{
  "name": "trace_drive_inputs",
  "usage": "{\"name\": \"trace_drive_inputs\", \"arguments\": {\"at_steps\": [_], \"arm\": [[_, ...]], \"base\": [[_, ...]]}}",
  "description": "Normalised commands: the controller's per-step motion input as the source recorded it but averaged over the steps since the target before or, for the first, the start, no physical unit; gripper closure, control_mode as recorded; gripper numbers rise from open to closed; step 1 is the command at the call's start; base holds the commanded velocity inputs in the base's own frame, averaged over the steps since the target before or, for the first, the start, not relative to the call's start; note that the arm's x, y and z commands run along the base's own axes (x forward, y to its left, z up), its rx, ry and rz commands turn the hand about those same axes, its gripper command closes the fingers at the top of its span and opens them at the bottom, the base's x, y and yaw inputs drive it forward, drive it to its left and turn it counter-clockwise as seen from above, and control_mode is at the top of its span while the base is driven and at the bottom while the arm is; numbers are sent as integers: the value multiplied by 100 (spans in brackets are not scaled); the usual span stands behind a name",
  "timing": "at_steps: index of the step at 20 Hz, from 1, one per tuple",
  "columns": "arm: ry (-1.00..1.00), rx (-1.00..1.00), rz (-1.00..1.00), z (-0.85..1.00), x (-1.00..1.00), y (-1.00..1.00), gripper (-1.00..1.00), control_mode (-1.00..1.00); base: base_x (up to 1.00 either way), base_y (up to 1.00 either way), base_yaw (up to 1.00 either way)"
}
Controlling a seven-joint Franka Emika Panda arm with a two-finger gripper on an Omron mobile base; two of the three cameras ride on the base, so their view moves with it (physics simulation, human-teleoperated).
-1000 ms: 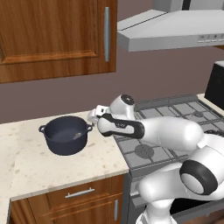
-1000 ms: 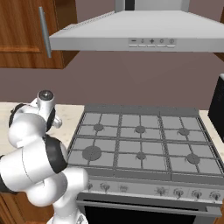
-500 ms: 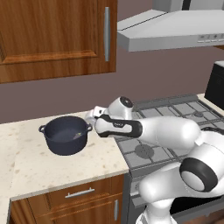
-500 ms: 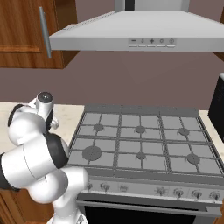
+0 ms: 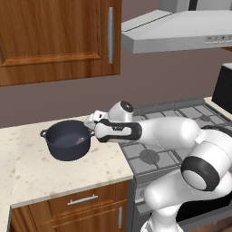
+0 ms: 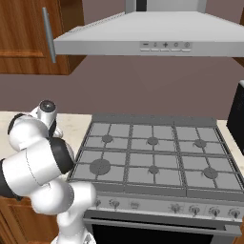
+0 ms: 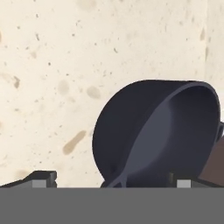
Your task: Turn on the sink faucet. Then move the eggplant from the counter to the sink. Turn off the sink. Move the vegetable from the sink to the pot next to the stove. Finally move the pot to the front left burner.
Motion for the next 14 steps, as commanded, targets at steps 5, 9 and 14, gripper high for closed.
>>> {"name": "trace_drive_inputs", "arguments": {"at_steps": [5,9,14], "arm": [[0,1,0,-11,12,0,-100,-100],[0,0,0,-17,11,1,-100,-100],[0,0,0,-14,19,10,-100,-100]], "base": [[0,0,0],[0,0,0],[0,0,0]]}}
